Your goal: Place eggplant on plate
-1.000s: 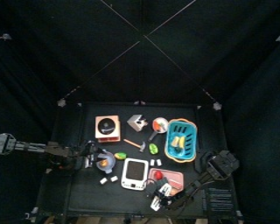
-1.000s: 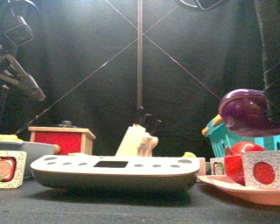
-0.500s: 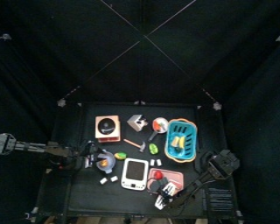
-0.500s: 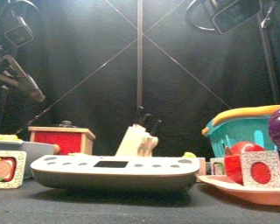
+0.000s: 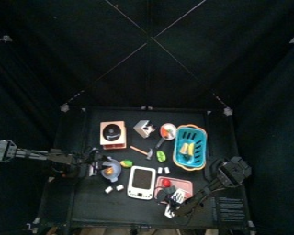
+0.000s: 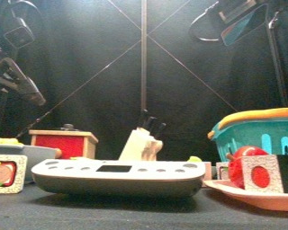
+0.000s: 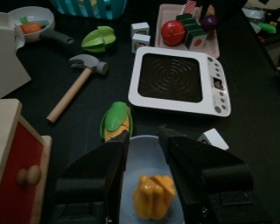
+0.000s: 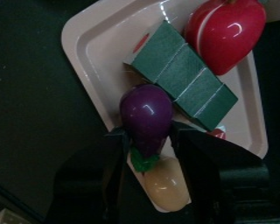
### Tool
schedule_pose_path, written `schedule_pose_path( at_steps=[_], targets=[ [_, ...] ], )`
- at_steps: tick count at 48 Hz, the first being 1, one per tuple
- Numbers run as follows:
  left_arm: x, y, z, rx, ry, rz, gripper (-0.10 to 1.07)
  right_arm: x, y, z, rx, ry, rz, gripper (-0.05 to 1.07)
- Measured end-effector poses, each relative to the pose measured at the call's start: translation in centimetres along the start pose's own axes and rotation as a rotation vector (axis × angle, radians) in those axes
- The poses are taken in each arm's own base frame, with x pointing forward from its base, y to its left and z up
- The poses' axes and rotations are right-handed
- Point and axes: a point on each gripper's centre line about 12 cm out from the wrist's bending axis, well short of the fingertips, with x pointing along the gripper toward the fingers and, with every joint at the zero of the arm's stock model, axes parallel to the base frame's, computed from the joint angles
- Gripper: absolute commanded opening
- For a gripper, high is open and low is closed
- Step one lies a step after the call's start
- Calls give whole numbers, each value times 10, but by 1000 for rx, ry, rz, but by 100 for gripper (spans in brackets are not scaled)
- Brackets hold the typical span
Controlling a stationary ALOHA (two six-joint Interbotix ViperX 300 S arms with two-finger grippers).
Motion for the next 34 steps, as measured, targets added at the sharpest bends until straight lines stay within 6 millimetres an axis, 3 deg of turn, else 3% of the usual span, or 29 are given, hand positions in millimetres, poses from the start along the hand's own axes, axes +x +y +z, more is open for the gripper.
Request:
schedule_pose_path(
  at_steps=[21, 34],
  targets=[
    [0, 0, 0, 1, 0, 1, 75, 0, 1, 2, -1, -3, 0, 100],
    [0, 0, 0, 1, 0, 1, 75, -9, 6, 7, 7, -14, 7, 100]
  ],
)
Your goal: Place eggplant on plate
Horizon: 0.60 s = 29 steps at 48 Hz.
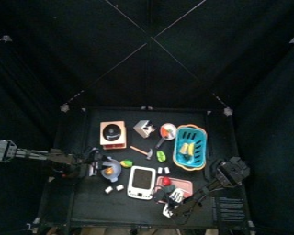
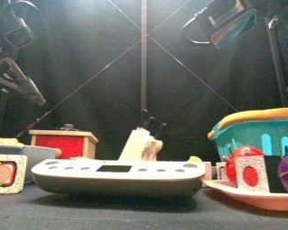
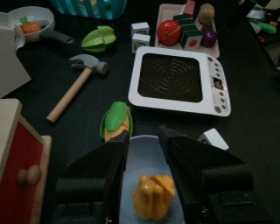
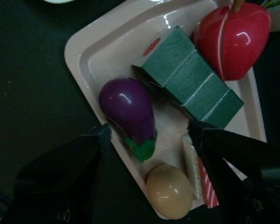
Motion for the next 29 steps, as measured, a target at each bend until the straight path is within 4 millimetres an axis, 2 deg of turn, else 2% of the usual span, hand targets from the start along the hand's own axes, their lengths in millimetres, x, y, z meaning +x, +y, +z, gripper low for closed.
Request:
schedule_pose_path(
  at_steps=[11, 24, 29],
  targets=[
    [0, 0, 0, 1, 0, -1, 75, -8, 5, 8, 6, -21, 14, 100],
    [0, 0, -2, -4, 5, -1, 75, -8, 4, 10, 5, -30, 13, 100],
    [0, 0, -3, -4, 9, -1, 75, -10, 5, 17, -15, -81, 15, 100]
  ],
)
